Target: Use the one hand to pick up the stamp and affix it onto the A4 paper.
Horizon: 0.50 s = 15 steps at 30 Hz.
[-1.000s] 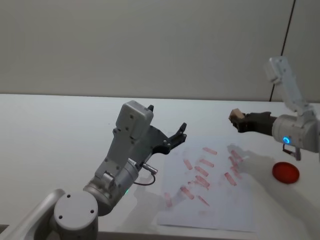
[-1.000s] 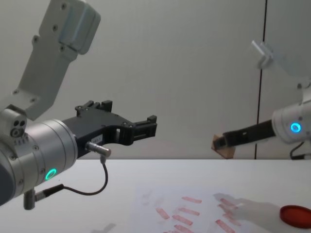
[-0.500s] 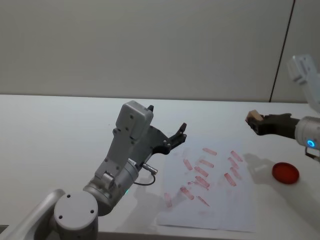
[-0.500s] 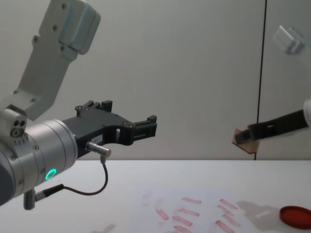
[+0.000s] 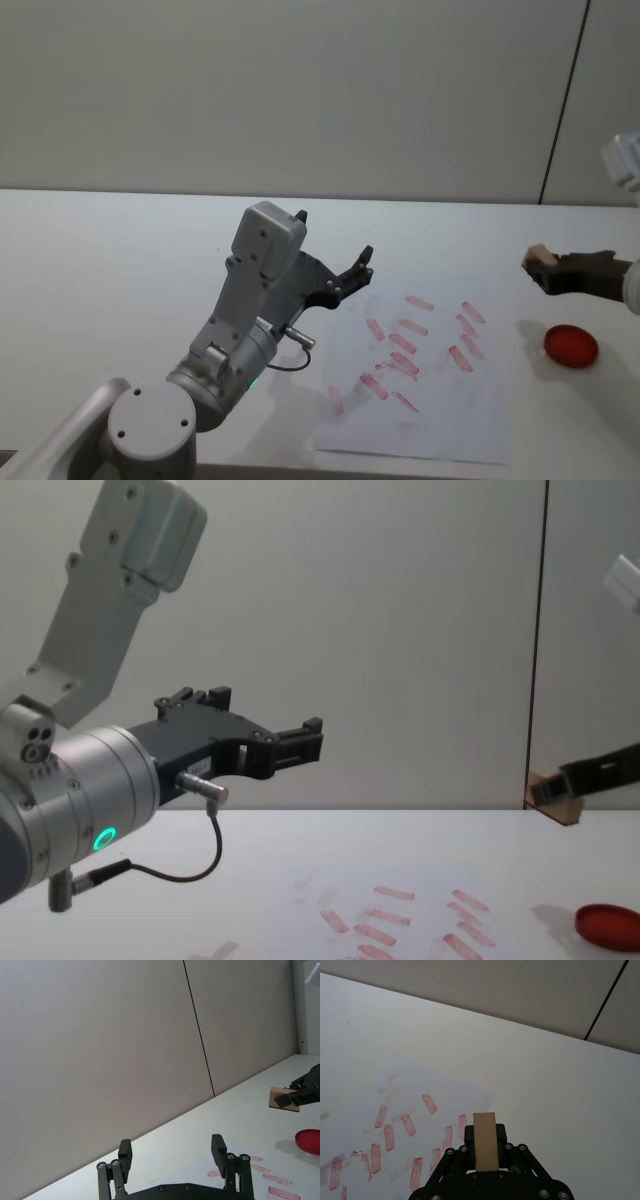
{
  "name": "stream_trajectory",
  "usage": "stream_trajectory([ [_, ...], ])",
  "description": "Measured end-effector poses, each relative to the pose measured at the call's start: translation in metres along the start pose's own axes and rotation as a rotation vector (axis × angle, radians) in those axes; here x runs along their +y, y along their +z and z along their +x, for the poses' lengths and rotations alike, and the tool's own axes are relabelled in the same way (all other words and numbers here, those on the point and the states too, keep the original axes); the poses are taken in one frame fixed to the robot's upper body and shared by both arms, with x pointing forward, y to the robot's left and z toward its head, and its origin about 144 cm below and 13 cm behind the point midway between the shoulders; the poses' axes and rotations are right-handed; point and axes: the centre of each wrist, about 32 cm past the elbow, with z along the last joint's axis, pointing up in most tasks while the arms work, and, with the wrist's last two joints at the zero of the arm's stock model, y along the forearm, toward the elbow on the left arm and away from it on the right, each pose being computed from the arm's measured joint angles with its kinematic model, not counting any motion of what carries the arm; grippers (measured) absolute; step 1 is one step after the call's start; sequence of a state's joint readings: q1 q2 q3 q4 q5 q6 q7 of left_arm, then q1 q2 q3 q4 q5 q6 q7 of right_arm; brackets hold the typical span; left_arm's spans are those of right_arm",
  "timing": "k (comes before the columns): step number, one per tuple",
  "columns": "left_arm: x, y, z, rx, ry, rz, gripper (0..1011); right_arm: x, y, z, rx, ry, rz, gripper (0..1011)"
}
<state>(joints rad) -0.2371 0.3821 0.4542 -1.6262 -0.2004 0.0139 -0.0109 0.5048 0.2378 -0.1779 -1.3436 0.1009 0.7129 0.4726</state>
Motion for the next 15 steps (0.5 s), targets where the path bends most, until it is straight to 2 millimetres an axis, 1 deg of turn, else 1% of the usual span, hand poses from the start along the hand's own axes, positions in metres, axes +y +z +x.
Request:
stream_trajectory([
  [8, 0.000, 0.000, 0.000, 0.000, 0.000, 0.000, 1002, -0.004, -0.008, 0.003, 0.002, -0.011, -0.029, 218],
  [15, 0.000, 0.000, 0.000, 0.000, 0.000, 0.000, 1002, -0.007, -0.019, 0.007, 0.006, -0.021, -0.060, 218],
])
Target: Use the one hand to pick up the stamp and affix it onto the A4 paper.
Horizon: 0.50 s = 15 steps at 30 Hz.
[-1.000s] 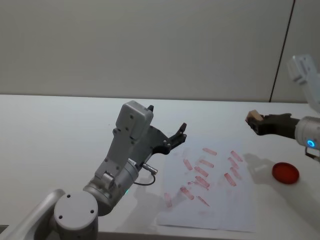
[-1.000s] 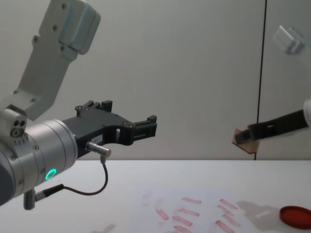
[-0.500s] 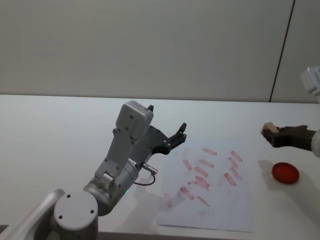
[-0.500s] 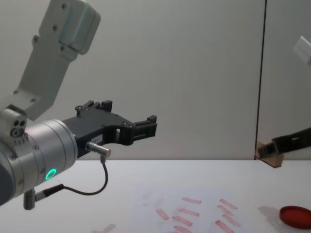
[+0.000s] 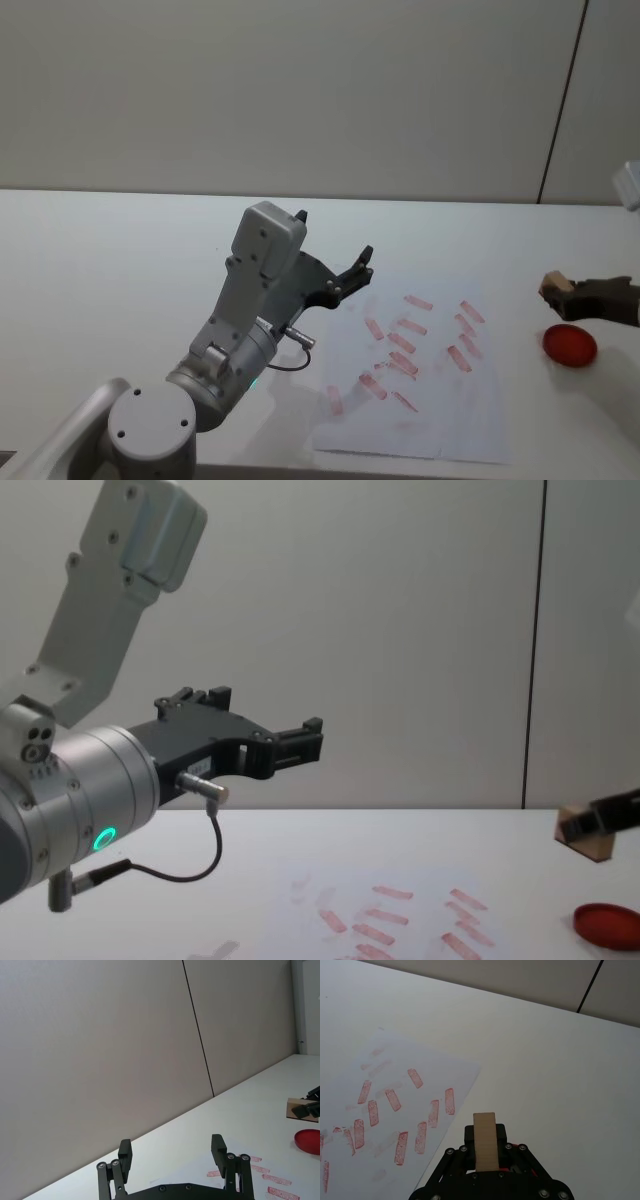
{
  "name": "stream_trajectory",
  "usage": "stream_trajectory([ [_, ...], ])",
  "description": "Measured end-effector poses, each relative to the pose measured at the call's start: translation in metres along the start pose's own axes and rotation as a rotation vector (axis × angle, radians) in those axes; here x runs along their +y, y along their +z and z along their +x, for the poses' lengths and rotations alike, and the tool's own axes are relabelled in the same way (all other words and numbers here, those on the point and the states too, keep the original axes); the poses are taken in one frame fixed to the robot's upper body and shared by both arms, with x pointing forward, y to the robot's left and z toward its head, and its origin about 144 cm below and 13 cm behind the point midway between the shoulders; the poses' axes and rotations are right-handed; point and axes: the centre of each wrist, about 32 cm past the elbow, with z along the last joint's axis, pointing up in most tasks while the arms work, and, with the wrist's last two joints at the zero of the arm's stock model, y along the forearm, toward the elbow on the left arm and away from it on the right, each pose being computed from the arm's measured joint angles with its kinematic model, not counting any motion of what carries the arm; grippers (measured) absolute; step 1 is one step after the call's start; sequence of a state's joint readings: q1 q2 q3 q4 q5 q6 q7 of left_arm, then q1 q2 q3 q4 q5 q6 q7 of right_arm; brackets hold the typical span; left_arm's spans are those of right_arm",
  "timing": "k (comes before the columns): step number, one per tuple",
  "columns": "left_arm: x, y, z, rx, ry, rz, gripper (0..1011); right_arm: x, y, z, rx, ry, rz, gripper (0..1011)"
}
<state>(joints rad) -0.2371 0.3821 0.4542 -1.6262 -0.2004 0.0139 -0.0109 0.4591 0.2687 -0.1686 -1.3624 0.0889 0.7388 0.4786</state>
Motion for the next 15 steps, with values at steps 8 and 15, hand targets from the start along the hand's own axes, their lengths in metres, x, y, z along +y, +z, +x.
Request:
stream_trajectory([
  [8, 0.000, 0.000, 0.000, 0.000, 0.000, 0.000, 1002, -0.001, -0.012, 0.004, 0.005, -0.016, -0.028, 218],
  [15, 0.000, 0.000, 0.000, 0.000, 0.000, 0.000, 1002, -0.001, -0.020, 0.009, 0.008, -0.030, -0.046, 218],
])
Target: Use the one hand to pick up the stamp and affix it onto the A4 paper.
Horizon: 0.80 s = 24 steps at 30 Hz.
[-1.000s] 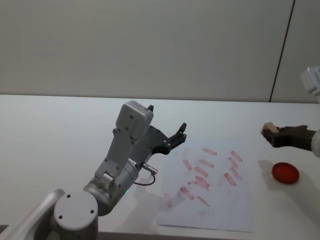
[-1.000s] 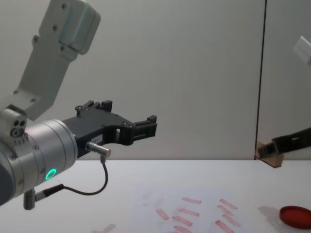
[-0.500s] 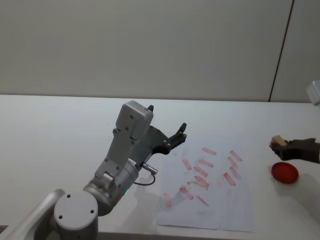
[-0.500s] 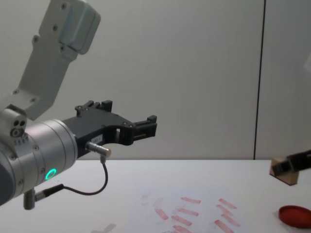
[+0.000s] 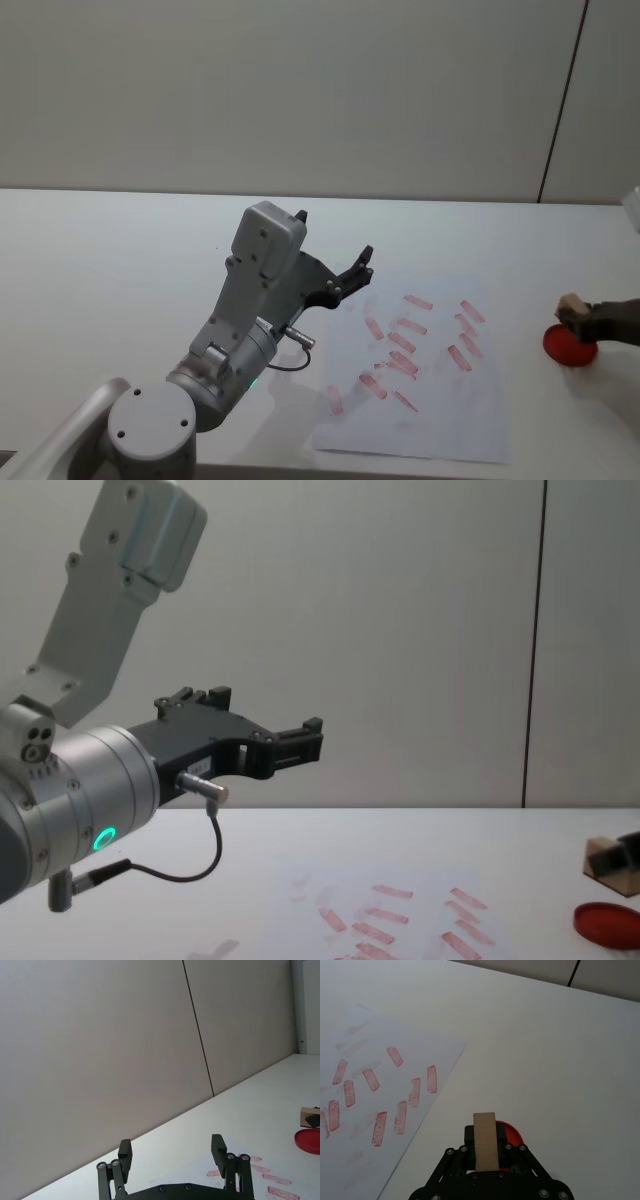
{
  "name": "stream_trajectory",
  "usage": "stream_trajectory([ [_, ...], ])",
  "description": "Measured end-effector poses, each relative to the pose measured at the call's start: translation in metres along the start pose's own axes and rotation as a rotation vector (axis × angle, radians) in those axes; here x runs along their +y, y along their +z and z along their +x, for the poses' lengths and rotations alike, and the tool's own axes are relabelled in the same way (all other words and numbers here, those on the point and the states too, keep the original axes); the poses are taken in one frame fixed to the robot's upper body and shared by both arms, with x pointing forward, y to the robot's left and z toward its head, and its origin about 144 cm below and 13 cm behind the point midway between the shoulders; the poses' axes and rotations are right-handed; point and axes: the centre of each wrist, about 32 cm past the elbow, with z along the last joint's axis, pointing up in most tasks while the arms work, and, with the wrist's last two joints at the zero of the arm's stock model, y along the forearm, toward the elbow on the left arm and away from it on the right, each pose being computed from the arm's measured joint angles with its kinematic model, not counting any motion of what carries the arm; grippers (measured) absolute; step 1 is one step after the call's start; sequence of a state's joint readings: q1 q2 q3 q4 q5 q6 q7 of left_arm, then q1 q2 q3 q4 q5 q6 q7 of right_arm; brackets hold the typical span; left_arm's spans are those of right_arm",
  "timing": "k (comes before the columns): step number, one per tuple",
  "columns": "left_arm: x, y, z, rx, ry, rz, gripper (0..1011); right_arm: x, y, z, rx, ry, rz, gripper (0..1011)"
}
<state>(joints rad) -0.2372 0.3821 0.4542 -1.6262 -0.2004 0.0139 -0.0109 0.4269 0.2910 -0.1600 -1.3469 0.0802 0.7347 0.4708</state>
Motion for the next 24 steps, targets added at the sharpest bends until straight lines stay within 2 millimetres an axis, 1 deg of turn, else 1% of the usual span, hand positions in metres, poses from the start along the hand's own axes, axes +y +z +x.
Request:
stream_trajectory([
  [13, 0.000, 0.000, 0.000, 0.000, 0.000, 0.000, 1002, 0.001, -0.011, 0.007, 0.005, -0.023, -0.024, 217],
  [24, 0.000, 0.000, 0.000, 0.000, 0.000, 0.000, 1002, 0.004, -0.015, 0.009, 0.001, -0.028, -0.034, 218],
])
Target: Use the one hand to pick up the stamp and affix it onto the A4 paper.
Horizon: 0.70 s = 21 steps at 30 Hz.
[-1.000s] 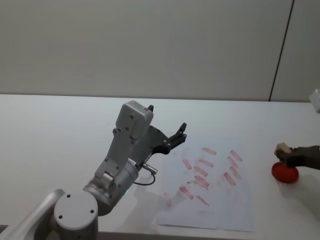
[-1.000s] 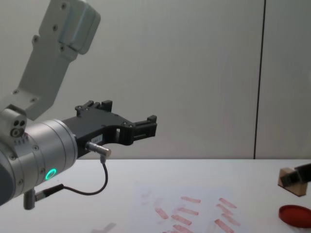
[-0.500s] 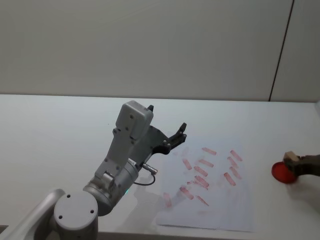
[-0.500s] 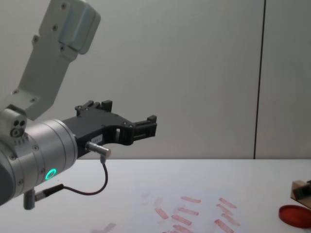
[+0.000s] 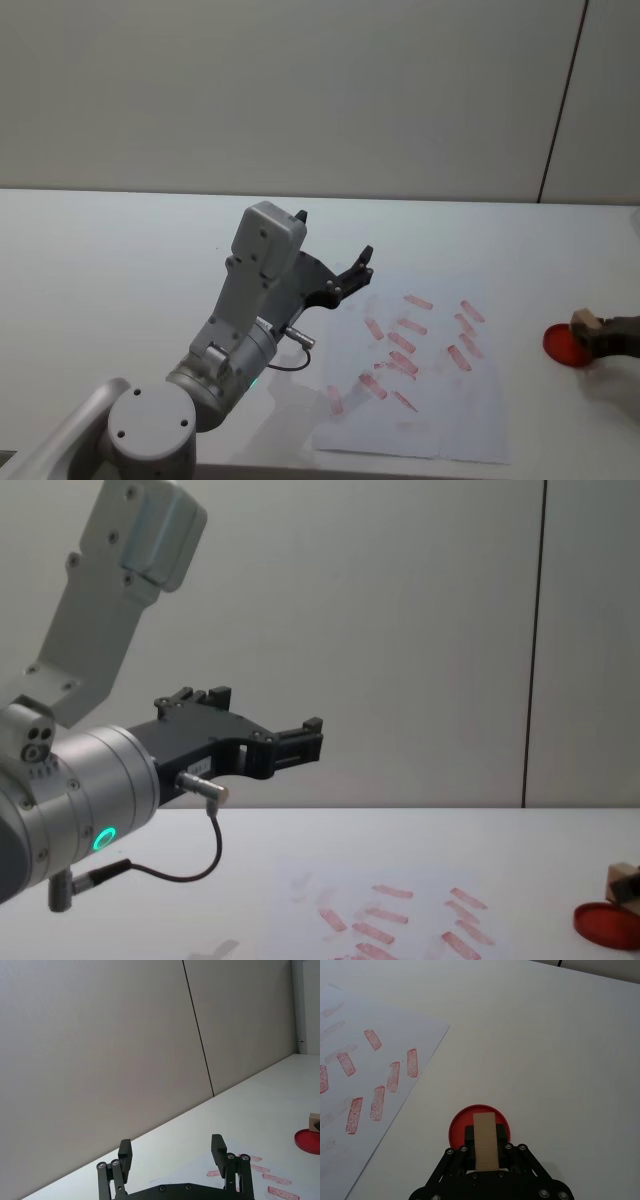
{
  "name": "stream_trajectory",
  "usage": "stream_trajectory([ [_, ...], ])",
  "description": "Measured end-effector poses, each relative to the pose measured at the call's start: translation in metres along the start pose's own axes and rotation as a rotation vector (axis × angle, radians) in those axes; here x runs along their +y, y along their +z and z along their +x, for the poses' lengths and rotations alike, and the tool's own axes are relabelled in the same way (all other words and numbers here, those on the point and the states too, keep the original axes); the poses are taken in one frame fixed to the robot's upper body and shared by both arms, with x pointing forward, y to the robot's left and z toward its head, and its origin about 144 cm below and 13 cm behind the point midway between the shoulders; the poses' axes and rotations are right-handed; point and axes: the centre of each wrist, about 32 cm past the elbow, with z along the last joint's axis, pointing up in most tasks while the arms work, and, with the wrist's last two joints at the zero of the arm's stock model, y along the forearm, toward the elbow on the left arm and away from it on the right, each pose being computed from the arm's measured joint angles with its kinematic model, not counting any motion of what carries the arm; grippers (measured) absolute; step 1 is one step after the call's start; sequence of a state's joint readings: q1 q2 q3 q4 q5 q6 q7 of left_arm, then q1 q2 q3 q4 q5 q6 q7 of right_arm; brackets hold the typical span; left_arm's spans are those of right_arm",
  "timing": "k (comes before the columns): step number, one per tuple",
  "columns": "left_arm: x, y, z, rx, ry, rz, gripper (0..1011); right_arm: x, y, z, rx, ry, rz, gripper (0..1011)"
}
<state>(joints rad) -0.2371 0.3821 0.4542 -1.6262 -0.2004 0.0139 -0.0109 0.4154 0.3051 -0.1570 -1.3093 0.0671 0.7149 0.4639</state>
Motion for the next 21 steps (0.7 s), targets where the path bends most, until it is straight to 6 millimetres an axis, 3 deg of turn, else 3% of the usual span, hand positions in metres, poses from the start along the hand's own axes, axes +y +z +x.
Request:
stream_trajectory([
  [21, 0.0000, 0.0000, 0.0000, 0.000, 0.000, 0.000, 1002, 0.0060, 0.0002, 0.0005, 0.002, -0.004, 0.000, 218],
])
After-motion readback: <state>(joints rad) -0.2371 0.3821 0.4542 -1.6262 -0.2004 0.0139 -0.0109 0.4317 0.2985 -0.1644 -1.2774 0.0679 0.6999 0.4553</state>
